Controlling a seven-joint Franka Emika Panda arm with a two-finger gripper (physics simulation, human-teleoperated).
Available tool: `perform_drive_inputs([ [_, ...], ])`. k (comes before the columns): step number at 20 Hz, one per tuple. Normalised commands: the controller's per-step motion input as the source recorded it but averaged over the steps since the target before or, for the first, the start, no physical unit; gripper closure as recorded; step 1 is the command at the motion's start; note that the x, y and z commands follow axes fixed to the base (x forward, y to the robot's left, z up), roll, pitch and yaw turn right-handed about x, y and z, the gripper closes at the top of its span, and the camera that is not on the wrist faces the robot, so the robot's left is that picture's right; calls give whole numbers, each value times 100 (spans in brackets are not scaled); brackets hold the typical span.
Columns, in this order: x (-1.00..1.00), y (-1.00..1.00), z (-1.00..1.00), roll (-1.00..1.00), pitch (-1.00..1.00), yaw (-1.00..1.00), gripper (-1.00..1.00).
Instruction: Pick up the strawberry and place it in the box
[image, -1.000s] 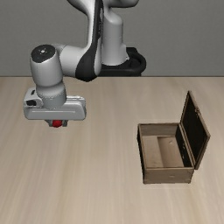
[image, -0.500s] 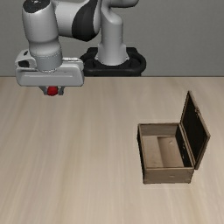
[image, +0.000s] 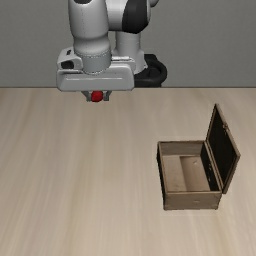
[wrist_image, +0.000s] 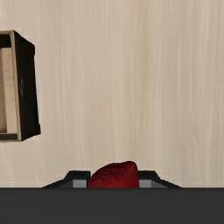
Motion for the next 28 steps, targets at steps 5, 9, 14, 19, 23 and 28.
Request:
perform_drive_inputs([
  [5, 0, 100, 0, 0, 0, 0, 100],
  [9, 0, 100, 0, 0, 0, 0, 100],
  [14, 0, 100, 0, 0, 0, 0, 100],
  [19, 0, 100, 0, 0, 0, 0, 100],
  [23, 100, 25, 0, 0, 0, 0, 100],
  [28, 80, 0, 0, 0, 0, 0, -100],
])
